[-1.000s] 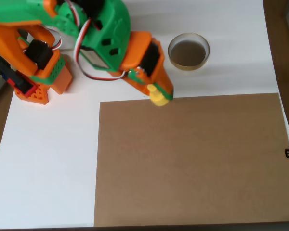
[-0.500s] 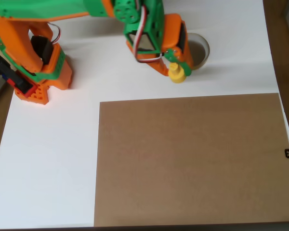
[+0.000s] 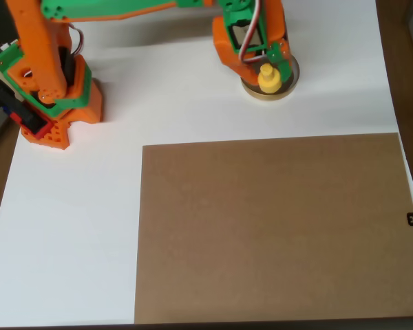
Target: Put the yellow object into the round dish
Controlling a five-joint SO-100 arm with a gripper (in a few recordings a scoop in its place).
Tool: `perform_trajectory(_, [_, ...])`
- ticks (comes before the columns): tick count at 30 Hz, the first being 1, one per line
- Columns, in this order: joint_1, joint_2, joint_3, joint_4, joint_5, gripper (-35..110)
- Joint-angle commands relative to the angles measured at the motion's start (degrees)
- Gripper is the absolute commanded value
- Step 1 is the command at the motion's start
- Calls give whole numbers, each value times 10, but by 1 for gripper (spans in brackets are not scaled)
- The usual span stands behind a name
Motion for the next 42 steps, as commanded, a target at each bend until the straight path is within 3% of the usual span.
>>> perform_trajectory(1, [-35, 2, -49, 12, -5, 0])
perform_trajectory(16, [-113, -118, -149, 39, 0, 0])
perform_trajectory(29, [-119, -181, -183, 38, 8, 0])
perform_trajectory(42, [-124, -219, -231, 48, 10, 18])
